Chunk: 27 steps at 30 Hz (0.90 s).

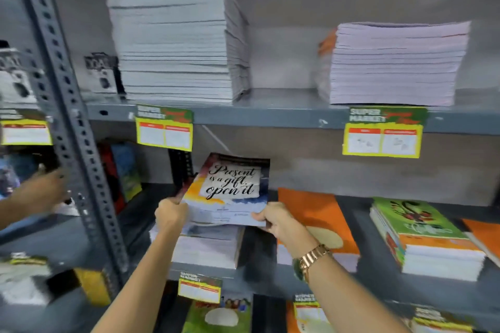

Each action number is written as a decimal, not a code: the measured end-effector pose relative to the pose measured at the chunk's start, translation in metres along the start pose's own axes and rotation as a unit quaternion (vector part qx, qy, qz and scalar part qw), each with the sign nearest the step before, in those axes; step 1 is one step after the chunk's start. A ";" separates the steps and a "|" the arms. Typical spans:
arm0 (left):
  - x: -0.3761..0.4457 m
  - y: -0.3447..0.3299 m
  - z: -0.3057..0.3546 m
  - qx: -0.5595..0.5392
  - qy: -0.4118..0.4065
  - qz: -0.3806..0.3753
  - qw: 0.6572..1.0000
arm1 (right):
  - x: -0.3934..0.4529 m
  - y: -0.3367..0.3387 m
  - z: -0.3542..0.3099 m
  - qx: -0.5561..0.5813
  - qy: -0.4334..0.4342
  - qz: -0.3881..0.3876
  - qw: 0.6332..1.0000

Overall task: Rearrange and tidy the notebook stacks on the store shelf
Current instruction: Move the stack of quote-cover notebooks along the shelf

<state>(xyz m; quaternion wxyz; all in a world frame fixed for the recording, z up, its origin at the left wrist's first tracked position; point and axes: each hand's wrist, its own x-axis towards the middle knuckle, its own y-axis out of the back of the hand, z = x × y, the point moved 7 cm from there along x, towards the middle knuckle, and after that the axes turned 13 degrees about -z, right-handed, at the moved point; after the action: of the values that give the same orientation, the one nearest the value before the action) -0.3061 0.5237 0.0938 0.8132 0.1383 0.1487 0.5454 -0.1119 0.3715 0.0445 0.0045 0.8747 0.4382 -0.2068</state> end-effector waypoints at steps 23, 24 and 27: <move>-0.046 -0.118 0.089 0.360 -0.268 -0.030 0.893 | -0.064 0.079 -0.049 -0.572 0.229 0.330 0.715; -0.057 -0.137 0.099 0.341 -0.304 -0.045 0.888 | -0.073 0.099 -0.052 -0.580 0.221 0.355 0.699; -0.089 -0.190 0.121 0.306 -0.366 -0.098 0.873 | -0.097 0.154 -0.055 -0.605 0.186 0.396 0.665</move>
<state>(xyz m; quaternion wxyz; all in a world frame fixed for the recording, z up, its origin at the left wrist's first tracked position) -0.1299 0.3634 0.1398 0.7756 0.5548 0.0129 0.3010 -0.0255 0.2127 0.1031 0.5328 0.7910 0.0714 0.2921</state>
